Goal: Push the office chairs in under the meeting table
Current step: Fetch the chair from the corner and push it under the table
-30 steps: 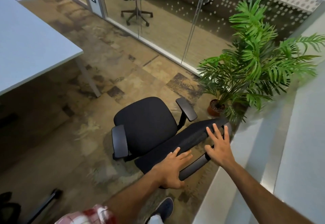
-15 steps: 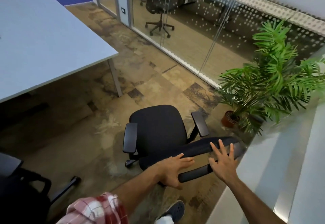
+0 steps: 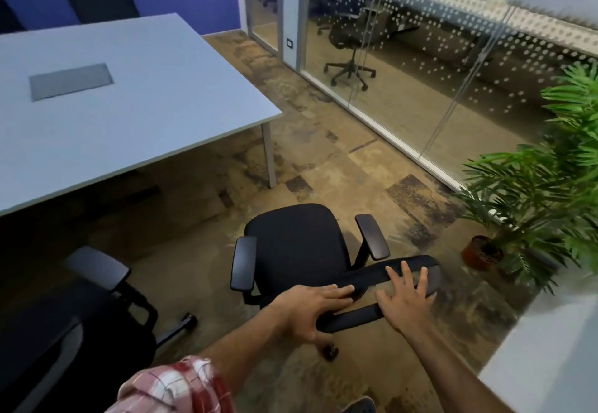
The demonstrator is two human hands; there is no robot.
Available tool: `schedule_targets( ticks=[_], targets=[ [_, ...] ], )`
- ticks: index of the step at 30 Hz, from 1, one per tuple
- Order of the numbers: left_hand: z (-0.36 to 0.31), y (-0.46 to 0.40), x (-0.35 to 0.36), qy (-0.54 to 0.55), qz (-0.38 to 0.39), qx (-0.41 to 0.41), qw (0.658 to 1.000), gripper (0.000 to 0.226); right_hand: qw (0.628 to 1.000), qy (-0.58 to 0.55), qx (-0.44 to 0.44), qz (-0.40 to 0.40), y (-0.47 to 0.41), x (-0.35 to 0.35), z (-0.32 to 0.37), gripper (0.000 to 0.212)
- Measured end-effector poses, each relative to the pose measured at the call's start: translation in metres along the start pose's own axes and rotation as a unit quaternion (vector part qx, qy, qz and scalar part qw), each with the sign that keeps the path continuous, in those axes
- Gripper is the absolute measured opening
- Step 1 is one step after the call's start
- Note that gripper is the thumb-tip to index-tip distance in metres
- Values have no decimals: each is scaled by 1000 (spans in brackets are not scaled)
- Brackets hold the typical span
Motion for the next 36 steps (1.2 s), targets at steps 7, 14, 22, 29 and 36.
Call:
schedule_targets(
  ticks=[7, 14, 22, 29, 36],
  targets=[
    [66, 62, 5, 9, 1, -153, 988, 79, 980, 101, -131, 107, -44, 18, 69, 82],
    [121, 89, 1, 25, -16, -239, 971, 92, 938, 158, -268, 153, -97, 22, 127, 81],
    [188, 88, -7, 59, -27, -353, 933, 87, 902, 172, -354, 179, -183, 47, 212, 75],
    [258, 95, -27, 108, -78, -499, 856, 68, 884, 162, -400, 179, -221, 63, 279, 68],
    [351, 104, -45, 61, -107, -559, 820, 55, 882, 134, -423, 160, -277, 90, 352, 70]
  ],
)
Point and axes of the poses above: each hand's wrist, its own y-axis away from the middle knuckle, its own x-axis out of the palm, z = x × y, the point moved 5 cm from there along -y, towards the middle knuckle, and after that the axes turned 15 degrees about -y, right-handed, at the moved point
